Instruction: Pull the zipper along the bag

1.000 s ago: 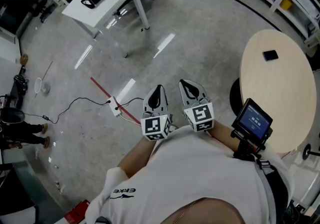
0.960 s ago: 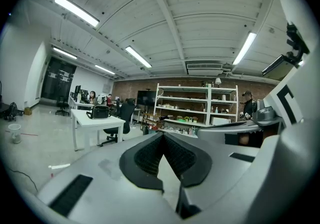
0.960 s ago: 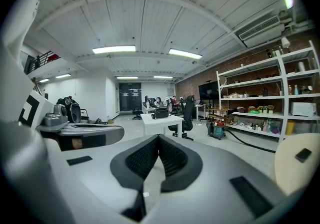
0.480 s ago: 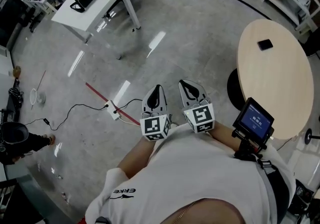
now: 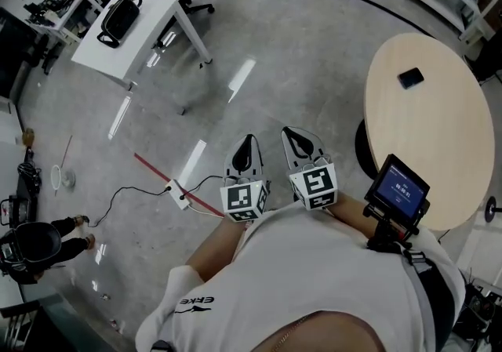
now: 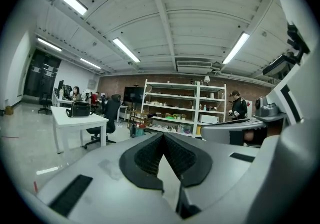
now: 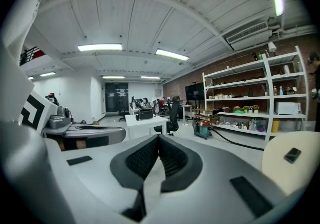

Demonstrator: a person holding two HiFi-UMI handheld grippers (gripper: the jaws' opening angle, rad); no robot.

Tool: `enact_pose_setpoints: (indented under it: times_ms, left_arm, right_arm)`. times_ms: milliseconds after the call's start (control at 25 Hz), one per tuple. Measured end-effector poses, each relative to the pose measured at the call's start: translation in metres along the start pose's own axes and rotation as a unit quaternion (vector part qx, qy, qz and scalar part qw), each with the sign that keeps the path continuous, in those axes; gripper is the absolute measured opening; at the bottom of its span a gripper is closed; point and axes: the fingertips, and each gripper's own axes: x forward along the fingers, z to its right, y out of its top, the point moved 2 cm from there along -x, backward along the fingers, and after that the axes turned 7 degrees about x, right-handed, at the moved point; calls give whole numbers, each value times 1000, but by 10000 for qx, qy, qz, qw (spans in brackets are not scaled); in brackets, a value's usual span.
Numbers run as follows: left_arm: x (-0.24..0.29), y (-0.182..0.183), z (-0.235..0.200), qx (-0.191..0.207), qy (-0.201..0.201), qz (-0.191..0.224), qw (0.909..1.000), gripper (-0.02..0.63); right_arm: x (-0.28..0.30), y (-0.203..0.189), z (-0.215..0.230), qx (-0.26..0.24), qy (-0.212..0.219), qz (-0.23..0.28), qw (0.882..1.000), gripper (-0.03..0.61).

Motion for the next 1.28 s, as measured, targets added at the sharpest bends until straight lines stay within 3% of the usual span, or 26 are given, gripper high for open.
enact_pose_setpoints:
  times_ms: [360, 720, 1280]
  left_arm:
    - [51, 18, 11, 168, -322, 83, 9993, 3]
    - [172, 25, 77, 264, -510, 79, 9983, 3]
    - [231, 26, 73, 301, -658, -86, 9973, 3]
  right_arm:
    - [14, 15, 45, 248, -391, 175, 9988, 5]
    - [39, 26, 180, 462, -610, 231, 9968, 5]
    - [79, 35, 217, 612, -709, 212, 9954, 5]
